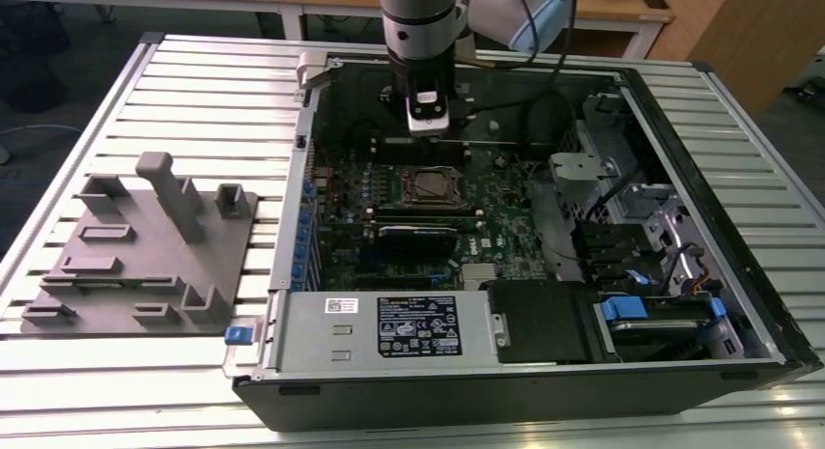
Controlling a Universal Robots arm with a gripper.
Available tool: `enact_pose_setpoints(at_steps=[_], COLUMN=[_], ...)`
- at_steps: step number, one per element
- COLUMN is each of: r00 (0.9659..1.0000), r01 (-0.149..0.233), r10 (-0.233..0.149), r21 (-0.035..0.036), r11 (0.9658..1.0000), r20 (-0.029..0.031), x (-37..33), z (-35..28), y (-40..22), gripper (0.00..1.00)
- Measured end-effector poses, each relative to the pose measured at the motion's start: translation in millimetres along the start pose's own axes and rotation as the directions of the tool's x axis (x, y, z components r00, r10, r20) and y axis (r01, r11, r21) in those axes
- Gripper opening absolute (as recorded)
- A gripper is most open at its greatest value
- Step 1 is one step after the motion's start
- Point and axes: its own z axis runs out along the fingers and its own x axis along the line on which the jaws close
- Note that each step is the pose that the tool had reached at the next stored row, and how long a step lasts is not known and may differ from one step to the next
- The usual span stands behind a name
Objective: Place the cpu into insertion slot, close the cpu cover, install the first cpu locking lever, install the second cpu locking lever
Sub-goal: 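Install the first cpu locking lever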
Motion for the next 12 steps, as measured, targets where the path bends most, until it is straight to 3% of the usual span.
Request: enact_pose_setpoints(at_steps=[4, 6, 7, 11, 12], r00=[0.9976, 0.9952, 0.9941, 0.9908, 0.9902], r01=[0.067, 0.096, 0.107, 0.136, 0.14], r10=[-0.067, -0.096, -0.107, -0.135, -0.14], r21=[-0.0044, -0.0035, 0.0016, 0.0421, 0.0431], r11=[0.9977, 0.9954, 0.9943, 0.9899, 0.9892], r20=[-0.0147, -0.0191, -0.0185, -0.0063, -0.0064], x=[0.0, 0.1, 0.1, 0.0, 0.0], z=[0.3, 0.5, 0.5, 0.6, 0.6], y=[0.0, -0.1, -0.1, -0.2, -0.2], gripper=[0.1, 0.1, 0.1, 0.1, 0.1])
